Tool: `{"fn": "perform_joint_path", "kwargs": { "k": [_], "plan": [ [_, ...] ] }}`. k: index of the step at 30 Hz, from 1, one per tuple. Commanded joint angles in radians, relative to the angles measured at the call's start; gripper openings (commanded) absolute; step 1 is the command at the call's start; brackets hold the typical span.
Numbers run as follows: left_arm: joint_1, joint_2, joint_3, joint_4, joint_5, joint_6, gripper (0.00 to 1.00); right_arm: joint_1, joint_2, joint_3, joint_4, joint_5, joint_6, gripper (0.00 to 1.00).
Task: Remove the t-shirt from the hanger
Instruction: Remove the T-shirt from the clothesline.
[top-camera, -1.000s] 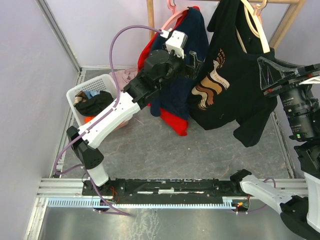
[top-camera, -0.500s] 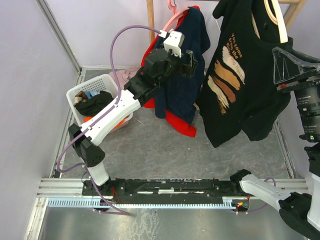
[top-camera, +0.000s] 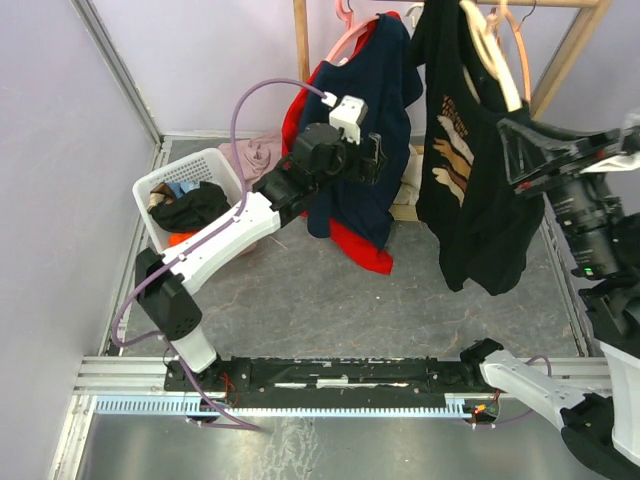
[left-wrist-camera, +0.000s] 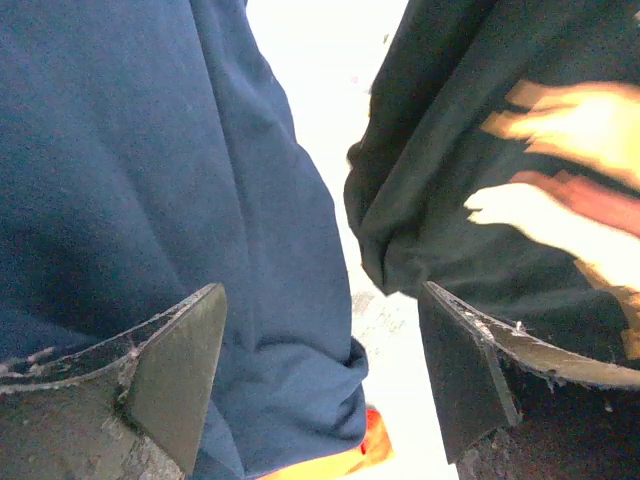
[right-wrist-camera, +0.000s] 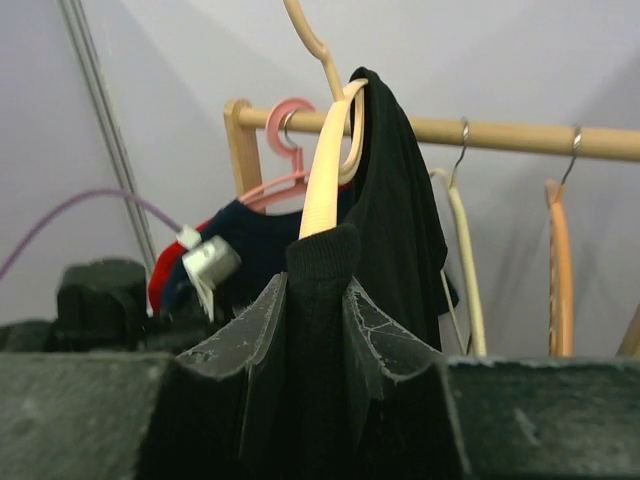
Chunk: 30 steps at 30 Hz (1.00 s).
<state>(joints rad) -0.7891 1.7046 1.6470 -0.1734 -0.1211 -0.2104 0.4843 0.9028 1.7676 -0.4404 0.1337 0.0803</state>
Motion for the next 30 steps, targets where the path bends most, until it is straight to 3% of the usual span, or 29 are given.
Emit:
{"fn": "perform_joint_path", "kwargs": {
  "k": [1, 6, 15, 30],
  "plan": [
    [0.001, -0.121, 0.08, 0.097, 0.004, -0.007, 0.83, 0.002, -0.069, -0.132, 0.131, -0.103, 0.023, 0.01],
    [0.001, -0.12, 0.16, 0.113, -0.005, 0.006, 0.83, 0.003, -0.142, -0.288, 0.164, -0.096, 0.045, 0.01],
    [0.001, 0.008, 0.384, 0.084, 0.077, -0.011, 0.83, 0.002, -0.178, -0.373, 0.159, -0.088, 0.052, 0.01],
    [-0.013, 0.114, 0.453, 0.12, 0.137, -0.069, 0.83, 0.002, -0.191, -0.392, 0.172, -0.087, 0.054, 0.01]
  ]
}}
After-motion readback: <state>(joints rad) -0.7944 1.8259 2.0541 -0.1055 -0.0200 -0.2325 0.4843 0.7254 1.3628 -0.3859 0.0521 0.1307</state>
